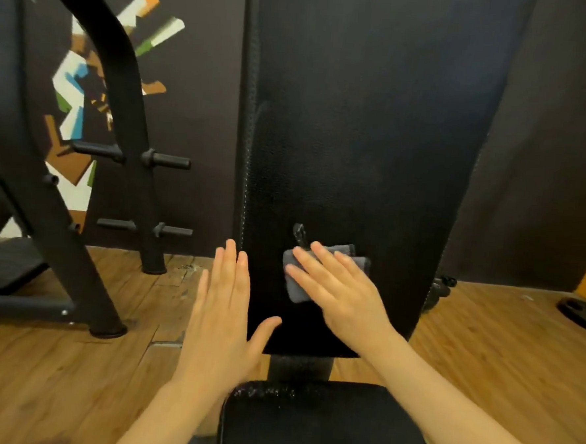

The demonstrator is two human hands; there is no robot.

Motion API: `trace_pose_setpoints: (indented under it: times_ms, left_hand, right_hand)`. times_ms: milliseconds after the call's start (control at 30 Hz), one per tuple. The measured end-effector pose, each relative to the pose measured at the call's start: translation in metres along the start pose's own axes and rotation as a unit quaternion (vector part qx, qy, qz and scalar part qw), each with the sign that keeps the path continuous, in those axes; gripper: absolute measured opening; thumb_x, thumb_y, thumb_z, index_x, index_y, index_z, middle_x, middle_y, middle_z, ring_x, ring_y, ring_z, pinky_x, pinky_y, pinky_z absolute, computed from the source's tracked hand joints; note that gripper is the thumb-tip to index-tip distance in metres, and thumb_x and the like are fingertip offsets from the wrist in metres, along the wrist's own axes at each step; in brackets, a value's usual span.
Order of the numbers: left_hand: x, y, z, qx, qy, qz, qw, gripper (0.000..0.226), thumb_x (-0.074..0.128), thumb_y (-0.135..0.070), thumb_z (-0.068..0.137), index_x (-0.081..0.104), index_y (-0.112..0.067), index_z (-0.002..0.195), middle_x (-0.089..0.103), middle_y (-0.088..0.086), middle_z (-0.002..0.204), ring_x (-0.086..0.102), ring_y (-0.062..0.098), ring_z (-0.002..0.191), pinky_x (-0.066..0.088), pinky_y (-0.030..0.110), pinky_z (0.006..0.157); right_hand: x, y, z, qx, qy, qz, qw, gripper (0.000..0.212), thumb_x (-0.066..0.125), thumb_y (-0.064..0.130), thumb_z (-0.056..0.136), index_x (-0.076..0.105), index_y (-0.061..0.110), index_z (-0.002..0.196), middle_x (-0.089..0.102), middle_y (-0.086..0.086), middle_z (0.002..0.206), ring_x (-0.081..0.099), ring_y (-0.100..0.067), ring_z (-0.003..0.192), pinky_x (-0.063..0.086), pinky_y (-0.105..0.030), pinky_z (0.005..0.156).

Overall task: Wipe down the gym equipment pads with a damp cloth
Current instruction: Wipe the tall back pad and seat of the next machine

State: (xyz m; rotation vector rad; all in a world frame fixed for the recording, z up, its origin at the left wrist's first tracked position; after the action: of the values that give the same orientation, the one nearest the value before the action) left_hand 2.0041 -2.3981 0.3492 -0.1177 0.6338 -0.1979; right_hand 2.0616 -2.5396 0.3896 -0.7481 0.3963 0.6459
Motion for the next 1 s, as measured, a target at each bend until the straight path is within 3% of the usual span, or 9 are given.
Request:
trace_pose_setpoints:
  times_ms: [100,233,300,400,533,633,733,867,1000]
  left_hand:
    - [-0.018,0.004,0.029,0.005,-0.014,0.039,0.999,0.08,0.034,-0.05,0.089,0.012,-0.001,0.148,0.008,0.015,0.155,0.003,0.026,0.144,0.017,0.049,0.111]
    - [-0.025,-0.003,0.068,-0.013,-0.031,0.056,0.998,0.078,0.031,-0.048,0.09,0.007,0.0,0.148,0.005,0.014,0.156,0.003,0.025,0.143,0.016,0.049,0.109]
    - [-0.023,-0.008,0.076,-0.03,-0.034,0.059,0.997,0.078,0.03,-0.046,0.09,0.006,0.002,0.147,0.005,0.016,0.156,0.004,0.026,0.144,0.017,0.048,0.11]
    - [-0.022,-0.007,0.077,-0.019,-0.046,0.051,0.997,0.073,0.032,-0.036,0.087,0.013,0.001,0.147,0.01,0.015,0.155,0.009,0.026,0.142,0.021,0.051,0.108]
    - [-0.038,0.007,0.087,0.032,-0.044,0.073,0.996,0.067,0.034,-0.032,0.086,0.023,-0.002,0.144,0.019,0.009,0.153,0.019,0.028,0.139,0.028,0.049,0.108]
    - [-0.063,0.009,0.115,0.03,-0.056,0.06,0.996,0.068,0.033,-0.032,0.085,0.021,-0.003,0.145,0.019,0.01,0.153,0.013,0.024,0.14,0.022,0.054,0.103]
    - [-0.088,-0.003,0.151,0.029,-0.067,0.072,0.995,0.069,0.032,-0.032,0.089,0.013,-0.003,0.148,0.016,0.013,0.156,0.009,0.025,0.143,0.017,0.046,0.109]
    - [-0.114,-0.013,0.195,0.005,-0.105,-0.008,0.994,0.068,0.035,-0.026,0.1,-0.019,-0.015,0.141,-0.025,-0.001,0.15,-0.024,0.014,0.14,-0.011,0.03,0.112]
    - [-0.117,-0.012,0.212,0.012,-0.113,-0.046,0.992,0.071,0.035,-0.027,0.1,-0.025,-0.018,0.138,-0.029,-0.003,0.149,-0.028,0.01,0.138,-0.011,0.027,0.115]
  right_hand:
    - [-0.031,-0.052,0.021,0.12,-0.081,0.009,0.989,0.051,0.037,-0.001,0.087,0.039,0.013,0.136,0.036,-0.009,0.143,0.026,-0.025,0.136,0.014,-0.036,0.115]
    - [-0.066,-0.091,0.069,0.335,-0.213,0.061,0.916,0.052,0.049,-0.008,0.085,0.043,0.004,0.135,0.039,-0.016,0.144,0.021,-0.026,0.138,0.015,-0.042,0.113]
    - [-0.057,-0.065,0.078,0.292,-0.198,0.056,0.934,0.052,0.047,-0.002,0.085,0.041,0.006,0.136,0.04,-0.013,0.144,0.022,-0.024,0.138,0.017,-0.039,0.114]
    - [-0.028,-0.011,0.064,0.063,-0.065,0.016,0.996,0.065,0.058,0.01,0.079,0.031,0.015,0.138,0.034,-0.004,0.145,0.021,-0.017,0.138,0.014,-0.033,0.116]
    - [-0.034,-0.028,0.059,-0.096,0.045,-0.073,0.992,0.075,0.063,0.022,0.069,0.033,0.019,0.137,0.036,0.002,0.144,0.03,-0.017,0.134,0.02,-0.033,0.112]
    - [-0.059,-0.066,0.092,-0.026,-0.024,-0.029,0.999,0.059,0.042,0.009,0.08,0.035,0.015,0.137,0.037,-0.004,0.145,0.026,-0.022,0.136,0.013,-0.035,0.112]
    - [-0.103,-0.122,0.148,0.117,-0.141,-0.004,0.983,0.054,0.035,-0.003,0.082,0.044,0.007,0.134,0.044,-0.013,0.141,0.031,-0.029,0.134,0.024,-0.044,0.111]
    - [-0.14,-0.16,0.201,0.295,-0.233,0.08,0.923,0.052,0.047,-0.007,0.088,0.042,0.006,0.138,0.034,-0.01,0.148,0.023,-0.027,0.14,0.017,-0.04,0.116]
    - [-0.107,-0.093,0.183,0.181,-0.202,0.021,0.962,0.062,0.068,-0.005,0.073,0.049,0.006,0.131,0.048,-0.012,0.138,0.037,-0.028,0.133,0.026,-0.037,0.112]
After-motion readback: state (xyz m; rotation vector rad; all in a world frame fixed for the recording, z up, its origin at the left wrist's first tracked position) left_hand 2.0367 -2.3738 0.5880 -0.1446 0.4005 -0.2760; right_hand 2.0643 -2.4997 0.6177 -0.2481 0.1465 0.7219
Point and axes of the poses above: each hand's wrist, its own z-axis towards the middle knuckle, its own x-axis out of the palm, y = z × x, the point moved 6 cm from there along z, towards the middle knuckle
